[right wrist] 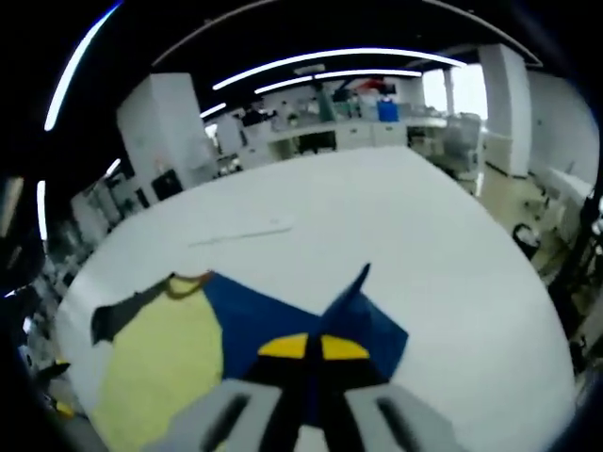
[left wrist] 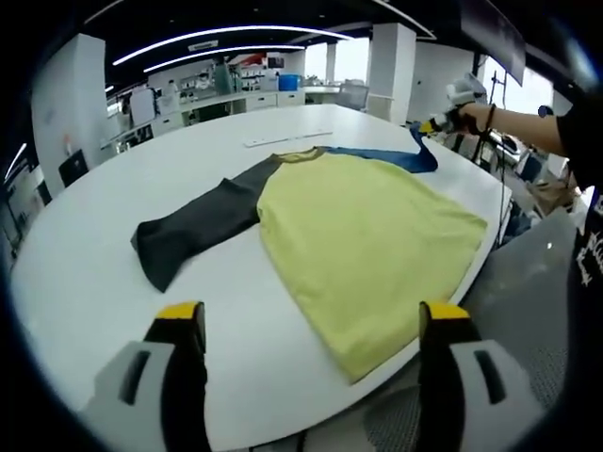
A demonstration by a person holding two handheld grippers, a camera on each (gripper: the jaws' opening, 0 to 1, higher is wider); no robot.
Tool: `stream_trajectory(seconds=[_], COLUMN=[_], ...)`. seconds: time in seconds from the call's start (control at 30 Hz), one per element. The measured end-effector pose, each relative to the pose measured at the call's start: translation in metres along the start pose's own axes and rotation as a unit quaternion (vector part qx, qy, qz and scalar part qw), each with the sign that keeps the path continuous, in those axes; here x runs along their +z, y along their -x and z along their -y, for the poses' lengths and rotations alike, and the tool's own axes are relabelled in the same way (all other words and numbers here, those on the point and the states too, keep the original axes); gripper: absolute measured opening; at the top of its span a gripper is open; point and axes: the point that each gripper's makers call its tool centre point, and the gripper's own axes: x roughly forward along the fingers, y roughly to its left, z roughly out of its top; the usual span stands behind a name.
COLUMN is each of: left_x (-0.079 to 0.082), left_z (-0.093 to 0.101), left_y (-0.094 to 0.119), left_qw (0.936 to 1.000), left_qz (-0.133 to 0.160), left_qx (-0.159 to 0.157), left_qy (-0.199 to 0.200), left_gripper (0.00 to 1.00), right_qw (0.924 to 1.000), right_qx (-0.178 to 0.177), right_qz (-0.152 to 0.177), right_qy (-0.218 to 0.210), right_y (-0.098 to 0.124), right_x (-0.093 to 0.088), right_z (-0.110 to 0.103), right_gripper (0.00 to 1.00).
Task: Fold the garment on the visible template until the final outline fits inside the template.
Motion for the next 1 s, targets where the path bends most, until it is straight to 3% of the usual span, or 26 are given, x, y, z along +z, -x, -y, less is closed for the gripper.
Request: stream_trajectory(seconds=[0.7, 1.0], left_x=[0.006, 0.006], left_z=[0.004, 0.017], left_y=[-0.008, -0.011], left_qw=[0.9999, 0.9995], left_qz=[0.012, 0.002], left_qx=[-0.005, -0.030], left_qy=[0.006, -0.008], left_gripper=[0.89, 0.89], right_qw=[0.9960, 0.9924], right_qx=[0.060, 0.079], right_qz=[-0.032, -0.048], right_qy=[0.057, 0.081], right_y=[-0.018, -0.027], right_x=[0.005, 0.004], right_z=[-0.071, -0.092], right_gripper=[0.00, 0.00])
